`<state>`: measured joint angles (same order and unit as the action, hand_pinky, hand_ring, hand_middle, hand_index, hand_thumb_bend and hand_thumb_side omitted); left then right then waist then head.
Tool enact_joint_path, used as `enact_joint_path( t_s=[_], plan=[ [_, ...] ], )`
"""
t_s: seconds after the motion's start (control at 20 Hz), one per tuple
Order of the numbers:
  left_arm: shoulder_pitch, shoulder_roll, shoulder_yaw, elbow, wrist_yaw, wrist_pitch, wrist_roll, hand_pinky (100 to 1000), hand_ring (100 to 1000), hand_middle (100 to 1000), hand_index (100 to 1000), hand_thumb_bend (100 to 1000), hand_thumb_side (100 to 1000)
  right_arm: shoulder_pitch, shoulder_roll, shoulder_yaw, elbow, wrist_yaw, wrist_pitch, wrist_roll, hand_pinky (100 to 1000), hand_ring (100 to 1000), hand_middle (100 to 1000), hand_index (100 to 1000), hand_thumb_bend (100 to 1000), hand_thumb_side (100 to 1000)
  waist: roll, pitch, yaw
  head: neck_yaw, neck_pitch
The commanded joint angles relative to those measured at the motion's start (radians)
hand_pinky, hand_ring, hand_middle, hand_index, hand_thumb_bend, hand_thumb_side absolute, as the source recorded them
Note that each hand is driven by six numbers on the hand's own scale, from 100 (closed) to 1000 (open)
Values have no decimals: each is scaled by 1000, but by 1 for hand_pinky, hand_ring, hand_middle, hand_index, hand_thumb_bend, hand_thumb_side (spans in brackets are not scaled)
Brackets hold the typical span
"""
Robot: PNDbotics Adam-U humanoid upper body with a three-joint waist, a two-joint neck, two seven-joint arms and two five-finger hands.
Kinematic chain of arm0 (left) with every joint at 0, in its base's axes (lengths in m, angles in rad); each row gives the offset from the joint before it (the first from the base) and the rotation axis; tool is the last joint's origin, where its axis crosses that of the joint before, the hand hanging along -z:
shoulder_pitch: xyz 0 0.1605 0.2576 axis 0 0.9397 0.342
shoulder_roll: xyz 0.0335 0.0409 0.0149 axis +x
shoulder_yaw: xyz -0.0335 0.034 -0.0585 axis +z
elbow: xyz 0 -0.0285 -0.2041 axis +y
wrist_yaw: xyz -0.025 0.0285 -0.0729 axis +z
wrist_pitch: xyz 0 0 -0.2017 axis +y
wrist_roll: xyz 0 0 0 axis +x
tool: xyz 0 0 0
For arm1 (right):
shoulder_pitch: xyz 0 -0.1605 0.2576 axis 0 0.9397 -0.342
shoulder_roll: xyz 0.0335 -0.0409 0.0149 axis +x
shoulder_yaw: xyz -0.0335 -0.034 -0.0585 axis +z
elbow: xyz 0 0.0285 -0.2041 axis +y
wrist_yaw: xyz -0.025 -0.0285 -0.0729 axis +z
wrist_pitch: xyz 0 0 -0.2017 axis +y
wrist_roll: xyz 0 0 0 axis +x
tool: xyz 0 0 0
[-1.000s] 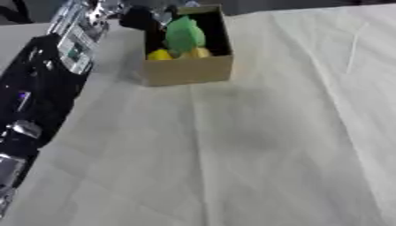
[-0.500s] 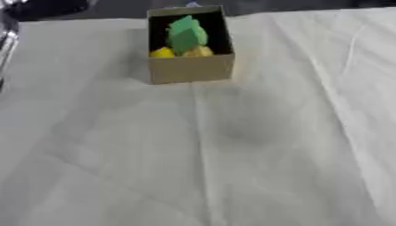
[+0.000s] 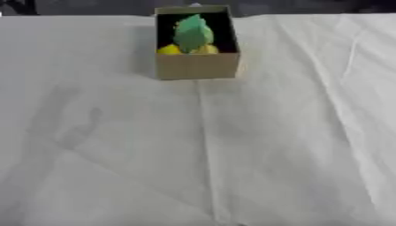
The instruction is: Pick up objects on the table and place them in the box.
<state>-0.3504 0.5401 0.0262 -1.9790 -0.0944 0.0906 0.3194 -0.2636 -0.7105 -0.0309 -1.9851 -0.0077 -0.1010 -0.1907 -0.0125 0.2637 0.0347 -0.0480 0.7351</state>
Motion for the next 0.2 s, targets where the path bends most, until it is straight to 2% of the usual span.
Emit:
enact_joint_path(
  t_s=[0.05,0.2],
  plan=[
    [17,-13,29,-21,27,-43,54,886,717,662,808,294,509,-11,-9,-13,-15,-10,1,-1,784,752,650,854,100,621,-2,-20,3,-5,6],
    [37,-29,32,-21,30,-69,66,885,717,661,807,294,509,-14,-1,-8,-15,-17,2,6,785,765,684,872,100,626,-4,-22,8,-7,10]
  ],
)
